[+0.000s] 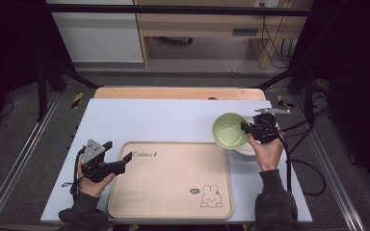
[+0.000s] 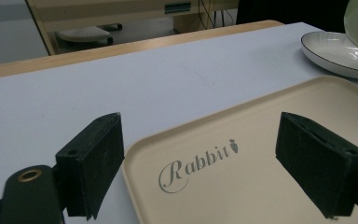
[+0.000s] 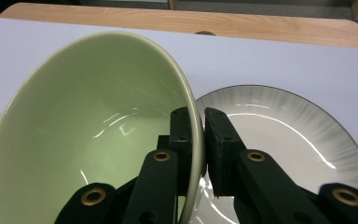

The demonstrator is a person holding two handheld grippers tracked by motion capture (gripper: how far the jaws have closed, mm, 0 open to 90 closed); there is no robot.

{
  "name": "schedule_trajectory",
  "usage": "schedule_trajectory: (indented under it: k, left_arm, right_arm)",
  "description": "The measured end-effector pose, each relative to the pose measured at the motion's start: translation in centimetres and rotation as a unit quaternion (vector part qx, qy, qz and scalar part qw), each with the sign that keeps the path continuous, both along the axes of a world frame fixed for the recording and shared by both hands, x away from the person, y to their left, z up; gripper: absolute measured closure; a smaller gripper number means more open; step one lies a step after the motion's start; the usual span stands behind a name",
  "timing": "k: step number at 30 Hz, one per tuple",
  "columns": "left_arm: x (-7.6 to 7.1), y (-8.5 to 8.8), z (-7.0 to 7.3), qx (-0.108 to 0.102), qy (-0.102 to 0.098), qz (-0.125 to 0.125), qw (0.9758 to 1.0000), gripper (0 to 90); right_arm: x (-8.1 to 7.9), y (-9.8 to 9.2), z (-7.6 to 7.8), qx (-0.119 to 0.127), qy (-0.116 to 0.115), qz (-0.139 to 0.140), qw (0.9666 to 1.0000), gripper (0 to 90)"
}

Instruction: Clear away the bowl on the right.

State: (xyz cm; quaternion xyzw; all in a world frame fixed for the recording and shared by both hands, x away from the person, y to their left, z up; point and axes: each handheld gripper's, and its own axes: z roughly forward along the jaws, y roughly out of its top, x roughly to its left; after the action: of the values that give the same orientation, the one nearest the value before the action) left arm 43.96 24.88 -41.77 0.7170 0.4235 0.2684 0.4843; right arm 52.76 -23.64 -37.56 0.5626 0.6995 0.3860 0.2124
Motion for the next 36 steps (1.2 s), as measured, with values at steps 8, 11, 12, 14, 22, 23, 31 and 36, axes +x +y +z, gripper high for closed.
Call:
schedule_trajectory:
  k: [8,11,12,14,22,23,31,36]
  left_arm:
    - [0.0,0.0,0.0,-0.001,0.0,0.0,1.0,14.8]
    - [0.0,0.0,0.0,-0.001,-0.001,0.0,1.0,14.8]
    - [0.0,0.0,0.0,-0.001,-0.001,-0.001,1.0,14.8]
    - [-0.1,0.0,0.0,0.0,-0.001,-0.001,1.0,14.8]
    - [-0.1,0.0,0.1,-0.001,-0.001,-0.001,1.0,14.8]
    - [-0.1,0.0,0.1,-0.001,-0.001,-0.001,1.0,14.8]
    - [-0.1,0.0,0.1,-0.001,-0.002,0.0,1.0,14.8]
    - [-0.1,0.0,0.1,-0.002,-0.003,0.0,1.0,14.8]
  right_arm:
    - [-0.3,2.3,0.0,0.001,0.005,0.044,0.999,82.2]
    - [-0.4,3.0,-0.1,0.002,0.007,0.058,0.9983,82.2]
    - [-0.5,3.2,-0.1,0.005,0.01,0.063,0.9979,82.2]
    - [-0.6,3.7,-0.1,0.005,0.009,0.075,0.9972,82.2]
    - [-1.1,5.1,0.1,0.005,0.011,0.101,0.9948,82.2]
    - [-1.2,5.3,0.1,0.005,0.011,0.105,0.9944,82.2]
    - [-1.5,6.8,-0.1,0.004,0.017,0.131,0.9912,82.2]
    - [-1.7,7.6,-0.4,0.004,0.022,0.144,0.9893,82.2]
